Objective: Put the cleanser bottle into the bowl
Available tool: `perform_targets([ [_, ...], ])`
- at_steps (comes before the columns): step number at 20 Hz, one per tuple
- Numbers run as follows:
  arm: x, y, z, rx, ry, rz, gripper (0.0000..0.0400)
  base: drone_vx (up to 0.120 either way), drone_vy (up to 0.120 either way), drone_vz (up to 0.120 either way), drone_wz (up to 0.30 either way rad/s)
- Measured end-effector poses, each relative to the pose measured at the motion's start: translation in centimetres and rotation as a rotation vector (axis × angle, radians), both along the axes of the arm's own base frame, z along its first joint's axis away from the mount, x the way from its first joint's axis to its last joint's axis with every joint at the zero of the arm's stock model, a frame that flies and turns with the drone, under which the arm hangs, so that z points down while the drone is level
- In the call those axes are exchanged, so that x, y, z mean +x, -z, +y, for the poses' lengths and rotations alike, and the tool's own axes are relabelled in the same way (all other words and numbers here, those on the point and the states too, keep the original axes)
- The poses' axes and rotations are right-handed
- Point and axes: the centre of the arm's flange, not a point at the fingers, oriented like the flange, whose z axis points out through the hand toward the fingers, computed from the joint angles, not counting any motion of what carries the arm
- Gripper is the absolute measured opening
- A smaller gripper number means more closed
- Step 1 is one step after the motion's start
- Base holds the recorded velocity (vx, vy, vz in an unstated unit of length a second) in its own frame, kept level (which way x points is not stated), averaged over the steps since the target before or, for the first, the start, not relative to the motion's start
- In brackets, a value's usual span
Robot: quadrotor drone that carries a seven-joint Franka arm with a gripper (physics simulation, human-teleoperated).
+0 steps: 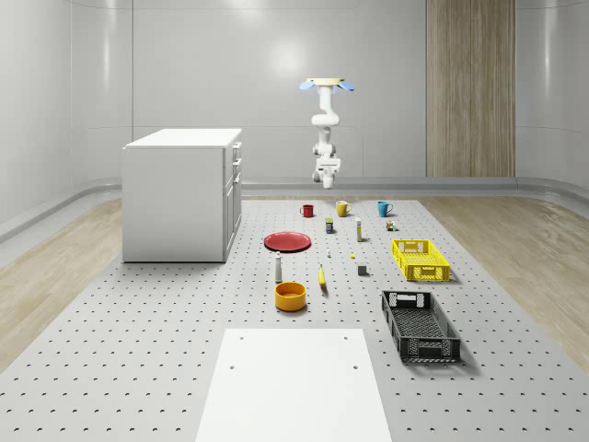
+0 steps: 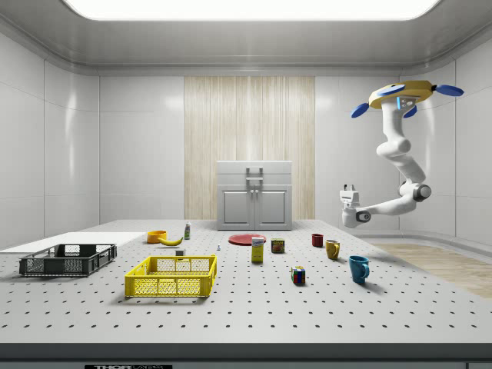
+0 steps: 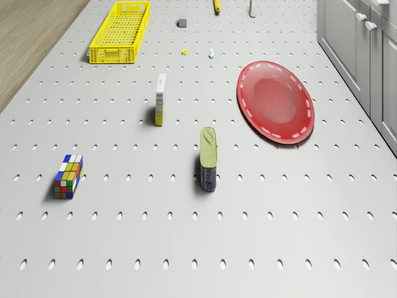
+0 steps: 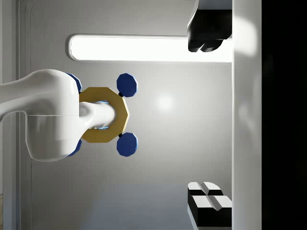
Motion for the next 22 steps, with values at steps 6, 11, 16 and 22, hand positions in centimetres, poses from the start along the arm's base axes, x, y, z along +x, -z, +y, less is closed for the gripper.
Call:
perform_targets([
  [6, -0.04, 0.0, 0.03, -0.003, 0.0, -0.005, 0.04, 0.12, -0.12, 0.0, 0.0],
  [11, -0.08, 0.0, 0.09, -0.009, 0.0, -0.008, 0.04, 0.12, -0.12, 0.0, 0.0],
  [16, -0.12, 0.0, 0.22, -0.022, 0.0, -0.012, 0.04, 0.12, -0.12, 0.0, 0.0],
  [22, -0.16, 0.02, 0.64, -0.065, 0.001, -0.017, 0.04, 0.12, -0.12, 0.0, 0.0],
])
